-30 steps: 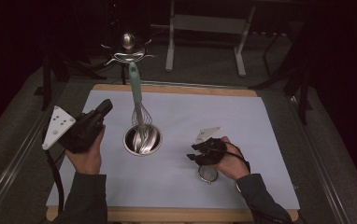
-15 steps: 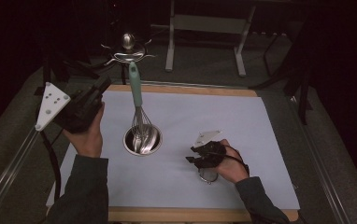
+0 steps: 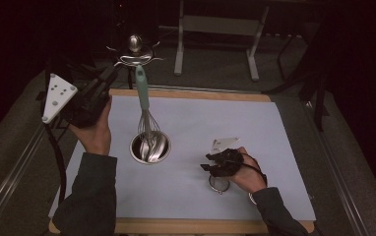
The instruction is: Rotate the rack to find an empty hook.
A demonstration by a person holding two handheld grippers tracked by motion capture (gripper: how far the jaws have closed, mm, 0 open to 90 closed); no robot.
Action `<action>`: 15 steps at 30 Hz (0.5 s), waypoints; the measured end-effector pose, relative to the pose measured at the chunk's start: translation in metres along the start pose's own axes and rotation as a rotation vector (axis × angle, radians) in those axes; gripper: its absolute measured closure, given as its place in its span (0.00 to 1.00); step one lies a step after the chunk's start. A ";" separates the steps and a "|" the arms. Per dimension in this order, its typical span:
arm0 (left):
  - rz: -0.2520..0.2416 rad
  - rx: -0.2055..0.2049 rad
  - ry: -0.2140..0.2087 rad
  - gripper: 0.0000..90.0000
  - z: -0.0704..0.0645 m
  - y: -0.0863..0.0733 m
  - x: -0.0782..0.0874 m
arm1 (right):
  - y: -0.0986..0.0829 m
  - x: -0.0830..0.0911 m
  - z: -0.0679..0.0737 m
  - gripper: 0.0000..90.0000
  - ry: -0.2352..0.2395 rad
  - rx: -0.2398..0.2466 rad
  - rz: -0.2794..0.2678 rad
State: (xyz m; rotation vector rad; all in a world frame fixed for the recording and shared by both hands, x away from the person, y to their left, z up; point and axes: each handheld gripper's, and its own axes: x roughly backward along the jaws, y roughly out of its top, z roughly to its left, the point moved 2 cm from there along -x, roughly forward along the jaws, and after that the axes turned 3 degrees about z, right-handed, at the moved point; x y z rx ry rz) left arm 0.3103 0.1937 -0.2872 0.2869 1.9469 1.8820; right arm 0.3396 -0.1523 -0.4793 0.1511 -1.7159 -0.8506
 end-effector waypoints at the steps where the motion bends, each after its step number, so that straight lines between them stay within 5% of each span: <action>1: 0.005 -0.007 0.004 1.00 0.000 0.000 -0.001 | -0.001 0.000 0.000 0.63 -0.001 -0.001 0.003; 15: 0.008 0.010 0.064 1.00 0.014 0.000 -0.009 | -0.008 -0.001 -0.002 0.62 0.001 -0.016 0.003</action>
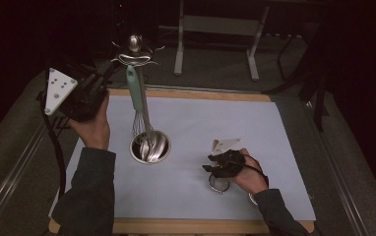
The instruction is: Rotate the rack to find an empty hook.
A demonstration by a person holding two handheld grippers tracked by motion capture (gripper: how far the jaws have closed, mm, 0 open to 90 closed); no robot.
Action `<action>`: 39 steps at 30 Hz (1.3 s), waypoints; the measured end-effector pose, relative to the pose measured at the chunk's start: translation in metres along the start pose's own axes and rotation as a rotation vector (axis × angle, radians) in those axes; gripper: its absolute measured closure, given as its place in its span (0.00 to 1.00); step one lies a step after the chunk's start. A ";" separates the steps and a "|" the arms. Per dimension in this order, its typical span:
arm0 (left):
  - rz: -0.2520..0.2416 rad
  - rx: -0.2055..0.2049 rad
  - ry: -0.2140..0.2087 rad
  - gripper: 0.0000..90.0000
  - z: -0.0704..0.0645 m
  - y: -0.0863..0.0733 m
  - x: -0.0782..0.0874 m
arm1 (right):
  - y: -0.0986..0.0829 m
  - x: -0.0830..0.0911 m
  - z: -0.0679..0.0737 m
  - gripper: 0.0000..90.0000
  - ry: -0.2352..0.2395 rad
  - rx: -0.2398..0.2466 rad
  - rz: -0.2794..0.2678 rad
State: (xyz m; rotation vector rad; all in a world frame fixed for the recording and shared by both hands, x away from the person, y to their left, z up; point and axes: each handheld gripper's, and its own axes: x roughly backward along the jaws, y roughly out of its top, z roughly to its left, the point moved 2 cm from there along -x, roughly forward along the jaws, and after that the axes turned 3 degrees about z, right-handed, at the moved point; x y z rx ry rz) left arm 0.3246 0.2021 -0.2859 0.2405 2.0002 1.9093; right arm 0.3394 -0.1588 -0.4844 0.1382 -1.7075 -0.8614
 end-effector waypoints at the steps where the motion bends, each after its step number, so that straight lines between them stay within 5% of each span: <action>1: -0.001 0.004 0.002 1.00 0.001 0.000 -0.001 | 0.000 0.000 0.000 0.62 0.000 0.002 -0.001; 6: 0.001 0.024 0.016 1.00 0.005 -0.001 -0.007 | -0.003 -0.001 -0.001 0.61 0.001 -0.005 0.001; 23: 0.058 -0.010 0.056 1.00 0.012 0.004 -0.023 | -0.008 0.002 -0.004 0.61 -0.004 -0.013 0.000; 39: 0.094 -0.024 0.039 1.00 0.016 0.005 -0.024 | -0.010 0.006 -0.007 0.61 -0.012 -0.016 0.001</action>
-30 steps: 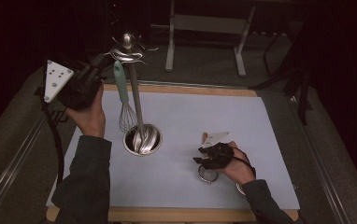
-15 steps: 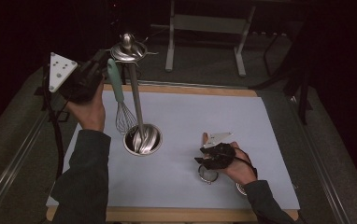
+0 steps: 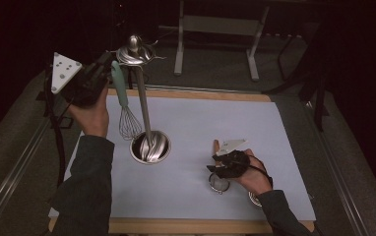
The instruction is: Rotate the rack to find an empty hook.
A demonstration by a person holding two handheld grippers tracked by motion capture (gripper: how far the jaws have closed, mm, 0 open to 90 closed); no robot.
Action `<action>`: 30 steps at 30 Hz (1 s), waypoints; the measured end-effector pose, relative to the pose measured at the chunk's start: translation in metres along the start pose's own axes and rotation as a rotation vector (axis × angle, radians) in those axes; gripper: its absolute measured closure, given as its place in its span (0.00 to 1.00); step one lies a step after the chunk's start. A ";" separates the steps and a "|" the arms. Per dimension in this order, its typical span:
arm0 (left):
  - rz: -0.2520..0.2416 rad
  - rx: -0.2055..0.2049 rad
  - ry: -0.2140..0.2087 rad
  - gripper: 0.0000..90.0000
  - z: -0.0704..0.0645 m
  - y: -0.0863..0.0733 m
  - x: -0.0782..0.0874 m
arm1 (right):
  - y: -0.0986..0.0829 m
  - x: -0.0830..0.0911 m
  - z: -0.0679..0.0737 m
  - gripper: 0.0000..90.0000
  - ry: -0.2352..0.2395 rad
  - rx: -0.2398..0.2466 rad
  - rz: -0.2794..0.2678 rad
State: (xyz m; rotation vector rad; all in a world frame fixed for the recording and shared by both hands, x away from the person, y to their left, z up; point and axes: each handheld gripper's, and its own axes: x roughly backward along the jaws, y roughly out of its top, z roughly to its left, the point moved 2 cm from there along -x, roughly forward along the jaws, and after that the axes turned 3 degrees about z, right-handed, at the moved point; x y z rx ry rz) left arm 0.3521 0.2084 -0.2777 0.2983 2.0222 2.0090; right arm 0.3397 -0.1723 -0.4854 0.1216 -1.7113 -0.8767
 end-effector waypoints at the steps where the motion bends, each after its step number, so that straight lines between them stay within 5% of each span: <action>1: 0.006 -0.002 -0.003 1.00 0.001 0.000 0.001 | 0.000 0.000 0.000 0.61 0.000 -0.001 0.001; 16: 0.096 -0.055 -0.066 0.99 0.007 -0.020 0.031 | -0.003 0.013 -0.010 0.61 -0.033 -0.018 -0.011; 30: 0.148 -0.034 -0.083 0.95 0.010 -0.051 0.051 | -0.008 0.023 -0.018 0.66 -0.054 -0.014 -0.008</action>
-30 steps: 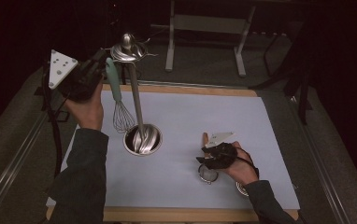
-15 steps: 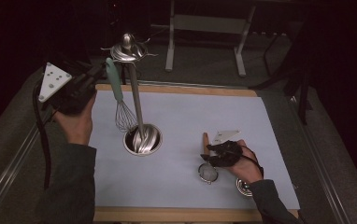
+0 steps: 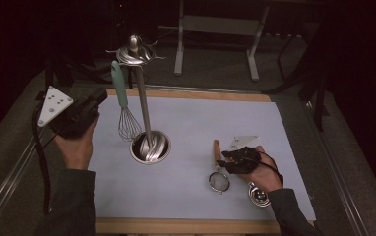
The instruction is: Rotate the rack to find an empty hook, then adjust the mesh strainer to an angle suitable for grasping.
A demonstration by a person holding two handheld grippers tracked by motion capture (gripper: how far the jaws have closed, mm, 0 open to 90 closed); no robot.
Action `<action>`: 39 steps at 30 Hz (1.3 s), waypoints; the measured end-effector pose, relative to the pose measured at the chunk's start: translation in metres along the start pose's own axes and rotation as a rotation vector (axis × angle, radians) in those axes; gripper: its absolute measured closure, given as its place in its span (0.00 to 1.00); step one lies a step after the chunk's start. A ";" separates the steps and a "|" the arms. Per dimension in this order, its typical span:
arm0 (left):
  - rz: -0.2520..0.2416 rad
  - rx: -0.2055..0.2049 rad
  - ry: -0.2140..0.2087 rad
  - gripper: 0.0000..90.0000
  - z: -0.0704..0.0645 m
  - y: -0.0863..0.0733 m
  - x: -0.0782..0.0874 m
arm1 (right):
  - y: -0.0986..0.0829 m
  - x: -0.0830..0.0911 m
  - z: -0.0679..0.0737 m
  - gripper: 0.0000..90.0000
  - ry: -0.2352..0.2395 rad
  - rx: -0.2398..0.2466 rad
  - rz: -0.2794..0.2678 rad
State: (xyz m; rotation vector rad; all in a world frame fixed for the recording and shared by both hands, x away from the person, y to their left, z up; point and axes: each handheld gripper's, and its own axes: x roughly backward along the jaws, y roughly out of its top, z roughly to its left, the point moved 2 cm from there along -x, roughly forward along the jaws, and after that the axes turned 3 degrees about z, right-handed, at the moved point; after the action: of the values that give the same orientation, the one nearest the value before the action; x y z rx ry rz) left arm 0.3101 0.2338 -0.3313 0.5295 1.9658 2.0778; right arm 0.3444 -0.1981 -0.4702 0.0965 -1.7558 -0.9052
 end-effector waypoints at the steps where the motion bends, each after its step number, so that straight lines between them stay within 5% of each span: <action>1: 0.010 -0.002 0.006 0.95 0.000 -0.004 0.000 | 0.000 0.001 -0.001 0.68 -0.006 0.000 -0.002; 5: 0.027 -0.010 0.016 0.95 0.001 -0.021 0.002 | -0.001 0.006 -0.005 0.75 -0.015 -0.024 -0.003; 12: 0.084 0.037 0.019 0.93 0.004 -0.053 0.003 | -0.003 0.007 -0.008 0.82 -0.030 -0.034 0.015; 27: 0.218 0.127 0.003 0.89 -0.009 -0.141 0.001 | -0.010 0.004 -0.016 0.73 -0.030 -0.085 0.013; 30: 0.212 0.155 -0.008 0.89 -0.013 -0.153 0.004 | -0.013 0.001 -0.018 0.68 -0.042 -0.094 0.025; 34: 0.238 0.133 -0.009 0.88 -0.019 -0.162 0.005 | -0.018 -0.003 -0.024 0.68 -0.042 -0.124 0.031; 39: 0.270 0.144 -0.002 0.87 -0.023 -0.176 0.005 | -0.024 -0.009 -0.026 0.80 -0.057 -0.151 0.047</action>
State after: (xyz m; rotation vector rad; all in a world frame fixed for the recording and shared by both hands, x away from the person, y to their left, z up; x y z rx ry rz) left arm 0.2826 0.2272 -0.5068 0.8694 2.1576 2.0900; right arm 0.3614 -0.2248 -0.4896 -0.0700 -1.7286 -1.0114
